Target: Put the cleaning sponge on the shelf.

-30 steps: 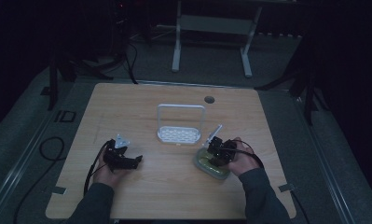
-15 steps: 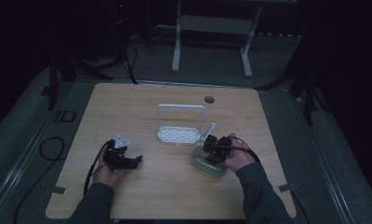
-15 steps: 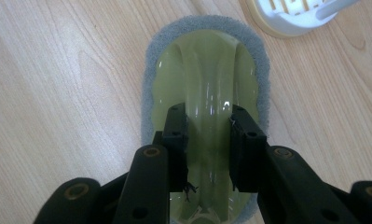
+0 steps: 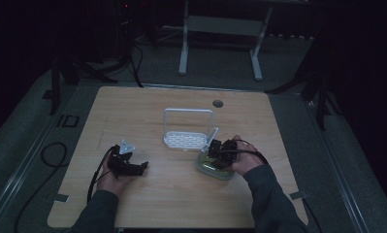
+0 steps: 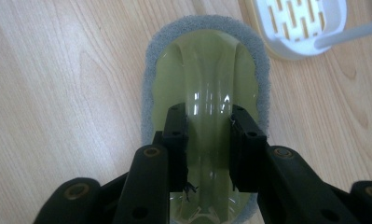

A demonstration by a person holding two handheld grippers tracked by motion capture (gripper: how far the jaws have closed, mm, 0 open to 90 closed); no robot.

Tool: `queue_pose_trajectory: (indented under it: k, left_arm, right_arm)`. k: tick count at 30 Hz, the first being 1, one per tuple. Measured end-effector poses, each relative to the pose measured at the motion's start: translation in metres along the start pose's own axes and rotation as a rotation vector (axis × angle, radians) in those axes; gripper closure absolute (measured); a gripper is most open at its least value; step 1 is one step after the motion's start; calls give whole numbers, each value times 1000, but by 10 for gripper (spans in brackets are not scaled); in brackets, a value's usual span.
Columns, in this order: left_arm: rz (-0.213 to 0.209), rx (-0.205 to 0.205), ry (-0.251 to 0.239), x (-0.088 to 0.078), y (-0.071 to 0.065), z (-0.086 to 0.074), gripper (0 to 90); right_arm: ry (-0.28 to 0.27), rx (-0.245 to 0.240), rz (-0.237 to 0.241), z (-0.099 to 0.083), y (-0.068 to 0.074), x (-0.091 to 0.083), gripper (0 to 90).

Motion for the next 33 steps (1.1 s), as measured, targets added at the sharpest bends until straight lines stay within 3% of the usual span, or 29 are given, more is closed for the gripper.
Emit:
queue_pose_trajectory:
  k: [33]
  left_arm:
    - [0,0,0,0,0,0,95]
  right_arm:
    - [-26,-121,-109,16,-9,6,717]
Point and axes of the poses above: each handheld gripper's, and its own axes: x roughly forward along the jaws, z roughly out of its top, y roughly to its left, the point moved 7 cm from there along x, roughly forward along the jaws, and after that the axes turned 12 degrees about -x, right-handed, at the moved point
